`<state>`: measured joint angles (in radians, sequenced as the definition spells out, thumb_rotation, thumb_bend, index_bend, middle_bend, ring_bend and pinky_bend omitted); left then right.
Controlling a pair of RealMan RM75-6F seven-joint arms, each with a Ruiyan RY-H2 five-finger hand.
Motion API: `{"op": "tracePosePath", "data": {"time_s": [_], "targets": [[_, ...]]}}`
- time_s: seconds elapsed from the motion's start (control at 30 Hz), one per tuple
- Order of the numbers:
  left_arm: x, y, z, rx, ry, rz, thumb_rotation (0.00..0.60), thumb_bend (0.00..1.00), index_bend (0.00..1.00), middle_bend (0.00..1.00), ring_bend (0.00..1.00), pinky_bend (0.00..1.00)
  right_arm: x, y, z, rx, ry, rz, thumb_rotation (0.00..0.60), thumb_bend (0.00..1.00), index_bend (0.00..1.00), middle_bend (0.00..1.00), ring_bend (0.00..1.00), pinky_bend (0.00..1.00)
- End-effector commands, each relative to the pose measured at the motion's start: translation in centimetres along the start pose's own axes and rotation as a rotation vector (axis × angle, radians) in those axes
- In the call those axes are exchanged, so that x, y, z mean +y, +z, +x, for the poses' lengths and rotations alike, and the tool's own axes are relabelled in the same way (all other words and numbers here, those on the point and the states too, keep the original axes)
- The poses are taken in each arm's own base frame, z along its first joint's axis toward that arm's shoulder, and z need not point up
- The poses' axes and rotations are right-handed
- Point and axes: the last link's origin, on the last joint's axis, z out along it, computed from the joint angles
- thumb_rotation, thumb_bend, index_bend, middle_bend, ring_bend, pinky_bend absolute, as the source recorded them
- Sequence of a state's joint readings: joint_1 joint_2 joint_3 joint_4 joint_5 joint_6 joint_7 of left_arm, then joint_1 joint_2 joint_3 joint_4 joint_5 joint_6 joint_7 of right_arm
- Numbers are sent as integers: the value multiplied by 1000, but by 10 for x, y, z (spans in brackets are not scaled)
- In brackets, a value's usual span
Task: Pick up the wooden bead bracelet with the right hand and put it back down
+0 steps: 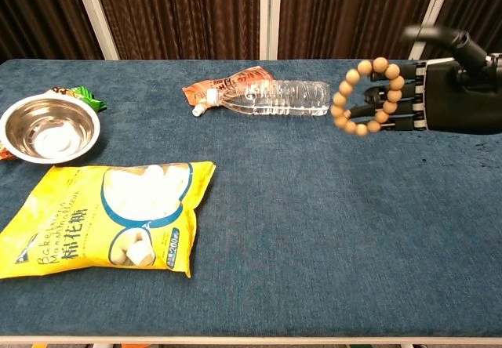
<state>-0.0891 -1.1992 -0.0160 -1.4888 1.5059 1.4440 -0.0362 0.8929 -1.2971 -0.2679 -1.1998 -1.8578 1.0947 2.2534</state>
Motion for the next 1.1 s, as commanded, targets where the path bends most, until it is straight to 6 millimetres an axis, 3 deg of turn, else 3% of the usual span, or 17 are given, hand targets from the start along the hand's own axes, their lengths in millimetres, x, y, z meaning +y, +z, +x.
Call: {"op": "tracePosePath", "data": {"time_s": [0.03, 0.33, 0.63, 0.87, 0.97, 1.1], "targets": [[0, 0, 0, -2, 1, 0, 600, 0, 174, 167, 91, 140, 1, 4, -1, 13, -7, 16, 247, 88, 467, 496, 154, 0], [1, 0, -3, -15, -6, 0, 600, 0, 174, 167, 91, 140, 6, 9, -5, 129, -46, 84, 229, 74, 525, 532, 160, 0], [2, 1, -4, -18, -5, -7, 600, 0, 174, 167, 91, 139, 18, 16, -14, 194, 114, 156, 207, 26, 543, 556, 135, 0], [2, -1, -5, -21, -6, -6, 600, 0, 174, 167, 91, 140, 25, 18, -18, 195, 96, 145, 141, 12, 552, 557, 77, 0], [2, -1, -5, -23, -8, -5, 600, 0, 174, 167, 91, 140, 25, 19, -18, 198, 88, 148, 136, 42, 553, 557, 79, 0], [2, -1, -5, -25, -8, -6, 600, 0, 174, 167, 91, 140, 25, 21, -20, 210, 157, 177, 139, 171, 554, 560, 82, 0]]}}
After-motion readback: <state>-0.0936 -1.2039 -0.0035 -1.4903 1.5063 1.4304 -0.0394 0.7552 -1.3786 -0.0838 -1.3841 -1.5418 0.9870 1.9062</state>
